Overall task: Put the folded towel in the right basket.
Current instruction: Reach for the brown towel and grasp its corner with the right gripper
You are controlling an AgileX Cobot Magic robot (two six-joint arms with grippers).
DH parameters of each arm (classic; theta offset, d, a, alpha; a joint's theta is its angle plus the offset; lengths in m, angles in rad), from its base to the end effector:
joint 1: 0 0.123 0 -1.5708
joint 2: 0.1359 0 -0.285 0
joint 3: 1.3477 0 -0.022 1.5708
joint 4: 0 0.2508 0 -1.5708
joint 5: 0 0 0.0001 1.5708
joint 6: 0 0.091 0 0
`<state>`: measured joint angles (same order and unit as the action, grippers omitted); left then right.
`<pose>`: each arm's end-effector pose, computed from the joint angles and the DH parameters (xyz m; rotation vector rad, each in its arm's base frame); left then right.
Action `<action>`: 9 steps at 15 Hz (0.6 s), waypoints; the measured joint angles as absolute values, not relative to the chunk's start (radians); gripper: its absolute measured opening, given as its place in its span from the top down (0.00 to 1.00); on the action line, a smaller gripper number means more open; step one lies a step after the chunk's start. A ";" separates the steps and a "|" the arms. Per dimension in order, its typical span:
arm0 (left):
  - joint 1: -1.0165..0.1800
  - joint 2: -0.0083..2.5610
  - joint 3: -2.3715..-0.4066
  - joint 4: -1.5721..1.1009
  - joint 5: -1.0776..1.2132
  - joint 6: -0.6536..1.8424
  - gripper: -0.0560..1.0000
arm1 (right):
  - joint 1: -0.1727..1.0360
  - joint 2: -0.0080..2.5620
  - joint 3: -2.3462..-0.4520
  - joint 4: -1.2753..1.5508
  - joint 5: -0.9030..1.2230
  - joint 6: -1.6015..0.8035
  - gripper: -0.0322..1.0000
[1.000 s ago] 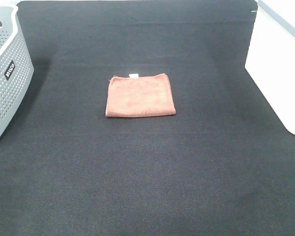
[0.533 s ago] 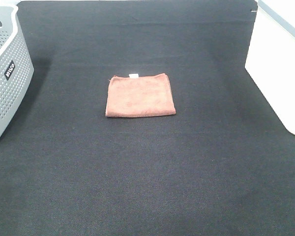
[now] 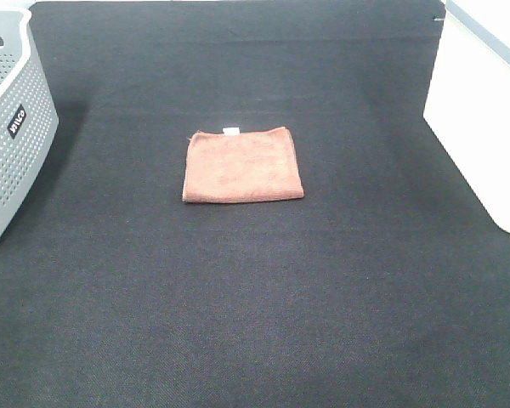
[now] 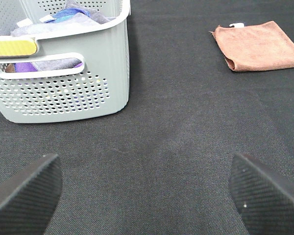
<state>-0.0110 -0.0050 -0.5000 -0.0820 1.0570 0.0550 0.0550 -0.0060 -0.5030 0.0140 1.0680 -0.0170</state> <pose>-0.0057 -0.0064 0.2778 0.0709 2.0324 -0.0703 -0.0065 0.0008 0.2775 -0.0743 2.0414 0.0405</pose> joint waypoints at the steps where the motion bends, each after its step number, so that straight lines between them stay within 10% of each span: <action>1: -0.011 -0.005 -0.500 -0.082 1.057 0.055 0.12 | 0.055 -0.006 -0.503 0.014 1.068 -0.017 0.33; 9: -0.011 -0.005 -0.500 -0.082 1.057 0.055 0.12 | 0.055 0.256 -0.595 0.036 0.886 -0.017 0.33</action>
